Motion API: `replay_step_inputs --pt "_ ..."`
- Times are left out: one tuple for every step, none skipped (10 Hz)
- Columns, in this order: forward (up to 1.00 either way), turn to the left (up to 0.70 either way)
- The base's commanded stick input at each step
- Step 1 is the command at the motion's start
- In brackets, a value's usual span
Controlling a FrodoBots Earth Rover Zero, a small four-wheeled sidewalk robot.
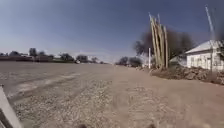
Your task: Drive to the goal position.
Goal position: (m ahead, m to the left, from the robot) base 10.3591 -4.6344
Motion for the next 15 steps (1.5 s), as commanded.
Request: replay_step_inputs --pt "0.70 0.00" --pt "0.70 0.00" --pt "0.70 0.00" --pt "0.70 0.00" --pt "0.70 0.00" --pt "0.70 0.00" --pt "0.70 0.00" --pt "0.70 0.00" --pt "0.70 0.00" --pt "0.70 0.00" --pt "0.70 0.00" --pt "0.70 0.00" --pt "0.70 0.00" --pt "0.70 0.00" --pt "0.70 0.00"
